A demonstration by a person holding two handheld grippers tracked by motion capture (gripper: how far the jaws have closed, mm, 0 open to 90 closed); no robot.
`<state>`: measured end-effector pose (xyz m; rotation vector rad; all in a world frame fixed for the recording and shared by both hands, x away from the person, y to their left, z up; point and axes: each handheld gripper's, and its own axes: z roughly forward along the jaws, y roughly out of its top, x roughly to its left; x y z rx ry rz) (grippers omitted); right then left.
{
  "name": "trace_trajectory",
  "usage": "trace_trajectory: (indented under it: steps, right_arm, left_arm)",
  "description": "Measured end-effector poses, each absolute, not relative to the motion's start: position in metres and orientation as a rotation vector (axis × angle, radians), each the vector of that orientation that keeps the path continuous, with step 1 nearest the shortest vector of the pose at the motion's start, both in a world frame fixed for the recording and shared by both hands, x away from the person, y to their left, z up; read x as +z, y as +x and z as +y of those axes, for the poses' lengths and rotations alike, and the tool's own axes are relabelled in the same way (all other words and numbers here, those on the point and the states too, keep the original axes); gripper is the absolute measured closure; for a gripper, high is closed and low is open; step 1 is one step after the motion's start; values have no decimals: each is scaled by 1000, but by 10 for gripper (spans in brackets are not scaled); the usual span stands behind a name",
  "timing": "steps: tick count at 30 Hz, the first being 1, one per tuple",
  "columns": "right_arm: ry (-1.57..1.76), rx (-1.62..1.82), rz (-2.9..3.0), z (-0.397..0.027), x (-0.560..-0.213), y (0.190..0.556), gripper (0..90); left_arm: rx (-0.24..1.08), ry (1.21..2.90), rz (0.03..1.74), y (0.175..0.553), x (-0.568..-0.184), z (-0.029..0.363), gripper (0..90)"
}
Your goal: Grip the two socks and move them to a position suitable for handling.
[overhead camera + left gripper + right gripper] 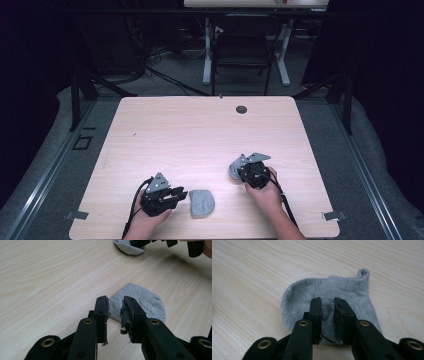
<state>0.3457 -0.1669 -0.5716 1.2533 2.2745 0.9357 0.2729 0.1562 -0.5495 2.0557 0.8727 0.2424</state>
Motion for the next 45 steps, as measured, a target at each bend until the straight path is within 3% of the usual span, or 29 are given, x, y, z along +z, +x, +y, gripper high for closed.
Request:
trace_trajectory:
  steps: [30, 45]
  right_arm:
    - [1268, 992, 2348, -91, -572, 337, 766]
    - [1305, 1014, 2335, -78, -572, 337, 738]
  left_arm:
    - [248, 2052, 877, 272, -551, 157, 737]
    - [235, 2060, 876, 271, -551, 155, 737]
